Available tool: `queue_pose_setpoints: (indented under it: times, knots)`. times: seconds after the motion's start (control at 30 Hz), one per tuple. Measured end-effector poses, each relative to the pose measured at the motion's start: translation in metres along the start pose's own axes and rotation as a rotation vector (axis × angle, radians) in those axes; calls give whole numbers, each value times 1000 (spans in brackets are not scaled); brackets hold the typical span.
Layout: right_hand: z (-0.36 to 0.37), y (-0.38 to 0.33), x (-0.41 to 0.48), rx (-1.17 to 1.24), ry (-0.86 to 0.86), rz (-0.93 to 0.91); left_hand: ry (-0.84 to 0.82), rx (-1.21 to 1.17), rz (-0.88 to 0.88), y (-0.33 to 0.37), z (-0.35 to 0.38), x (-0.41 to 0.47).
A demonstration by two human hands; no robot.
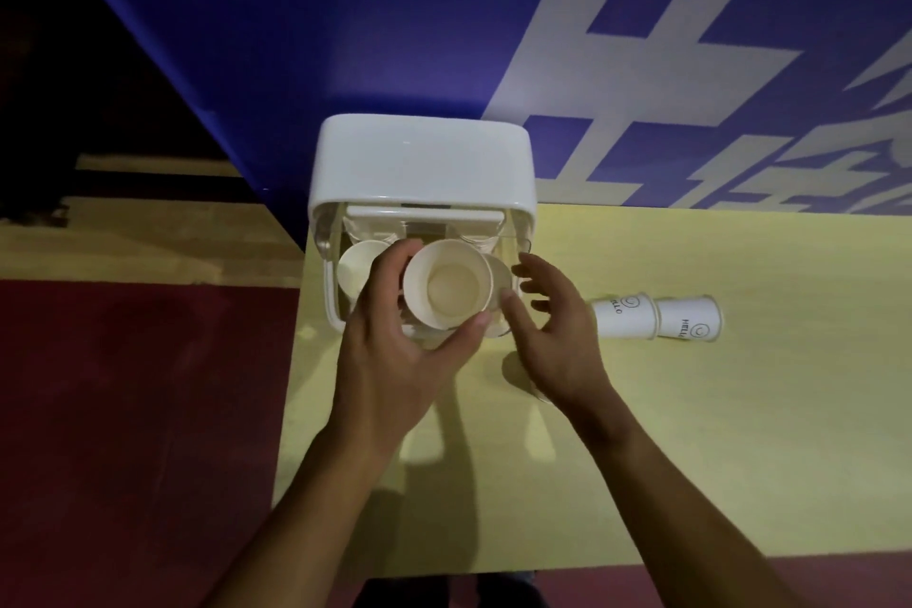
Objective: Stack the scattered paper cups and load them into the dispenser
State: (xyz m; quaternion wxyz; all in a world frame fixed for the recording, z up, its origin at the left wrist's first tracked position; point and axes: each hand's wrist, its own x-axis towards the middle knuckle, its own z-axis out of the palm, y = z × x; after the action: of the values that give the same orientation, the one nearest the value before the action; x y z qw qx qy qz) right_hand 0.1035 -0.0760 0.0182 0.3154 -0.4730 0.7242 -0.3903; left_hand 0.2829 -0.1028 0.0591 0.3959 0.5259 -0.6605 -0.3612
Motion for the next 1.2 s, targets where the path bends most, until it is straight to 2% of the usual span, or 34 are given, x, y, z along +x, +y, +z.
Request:
queue_pose_setpoints:
  times: [0.13,0.27,0.4,0.57,0.83,0.93,1.03,1.13,1.2]
  knots:
    - [-15,-38,-7,241,44,-86,-55,10,83,4,16,11]
    - [-9,-31,5,133,61,-122,-84,102,97,-2,34,19]
    - [2,-3,15,57,13,-74,-144,153,25,-20,48,22]
    - [18,31,26,-180,-41,-118,-206,277,-40,-48,60,27]
    - [15,35,26,-150,-34,-71,-250,339,-67,-49,68,33]
    - [-10,29,16,7,77,39,-184,434,16,-32,61,21]
    - [-52,43,1,53,253,184,-134,362,189,2,65,-5]
    - [-97,73,-12,23,346,326,-304,298,314,33,107,-17]
    - [-125,96,-16,124,428,452,-447,344,339,45,153,-11]
